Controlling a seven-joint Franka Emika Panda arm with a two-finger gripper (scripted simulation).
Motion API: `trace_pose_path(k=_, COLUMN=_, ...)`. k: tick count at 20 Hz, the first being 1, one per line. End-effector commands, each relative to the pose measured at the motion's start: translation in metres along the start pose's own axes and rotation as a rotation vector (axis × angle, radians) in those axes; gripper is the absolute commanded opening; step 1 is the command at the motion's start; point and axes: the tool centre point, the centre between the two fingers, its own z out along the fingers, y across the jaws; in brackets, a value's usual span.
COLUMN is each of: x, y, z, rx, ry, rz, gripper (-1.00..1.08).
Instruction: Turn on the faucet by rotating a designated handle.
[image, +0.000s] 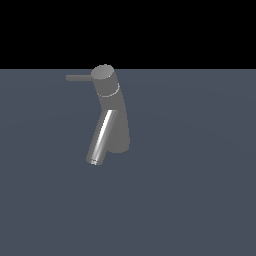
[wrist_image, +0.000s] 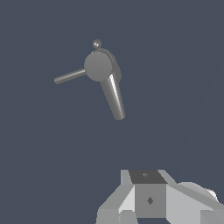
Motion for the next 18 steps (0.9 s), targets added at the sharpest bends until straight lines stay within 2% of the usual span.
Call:
trace_pose_path(k=1, x=0.001, y=-0.009, z=0.011, rx=0.017, ry=0.022, rz=0.065, gripper=-1.00)
trace_pose_path(k=18, x=0.027, y=-0.069, z=0.078, rx=0.126, ry=0.163, rz=0.486, gripper=-1.00)
